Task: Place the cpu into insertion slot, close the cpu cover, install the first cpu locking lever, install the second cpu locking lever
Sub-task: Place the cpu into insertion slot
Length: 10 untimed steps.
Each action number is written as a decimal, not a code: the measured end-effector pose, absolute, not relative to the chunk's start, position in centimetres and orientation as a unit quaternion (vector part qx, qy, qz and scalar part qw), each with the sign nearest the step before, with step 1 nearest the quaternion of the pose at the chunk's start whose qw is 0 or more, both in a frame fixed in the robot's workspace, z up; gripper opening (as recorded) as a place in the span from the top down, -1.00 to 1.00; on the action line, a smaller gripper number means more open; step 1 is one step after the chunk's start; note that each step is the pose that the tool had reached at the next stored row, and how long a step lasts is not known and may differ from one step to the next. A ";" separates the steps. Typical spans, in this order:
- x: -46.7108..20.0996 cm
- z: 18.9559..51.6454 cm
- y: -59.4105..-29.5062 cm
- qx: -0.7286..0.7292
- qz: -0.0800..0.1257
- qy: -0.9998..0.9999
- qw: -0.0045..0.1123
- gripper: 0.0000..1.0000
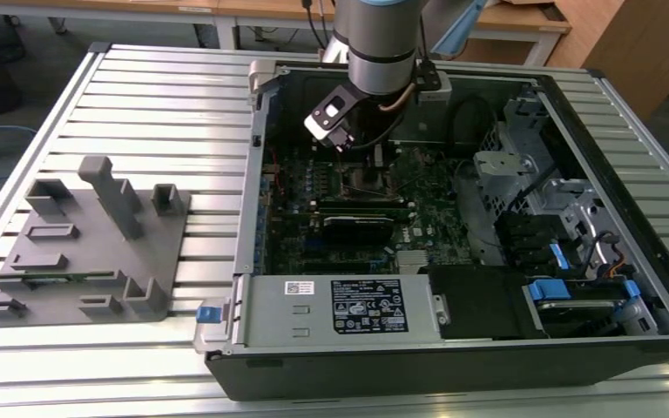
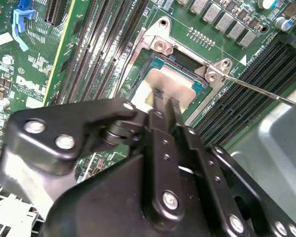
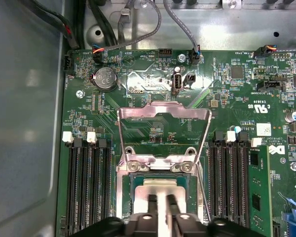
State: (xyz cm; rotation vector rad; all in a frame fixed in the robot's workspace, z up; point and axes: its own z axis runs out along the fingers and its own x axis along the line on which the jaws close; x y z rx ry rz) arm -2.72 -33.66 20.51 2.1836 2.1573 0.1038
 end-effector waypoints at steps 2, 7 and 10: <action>-2.7 20.5 -33.7 0.711 0.034 0.702 0.035 0.67; -2.7 20.5 -33.7 0.711 0.034 0.702 0.035 0.79; -2.7 20.6 -33.7 0.711 0.034 0.702 0.035 0.79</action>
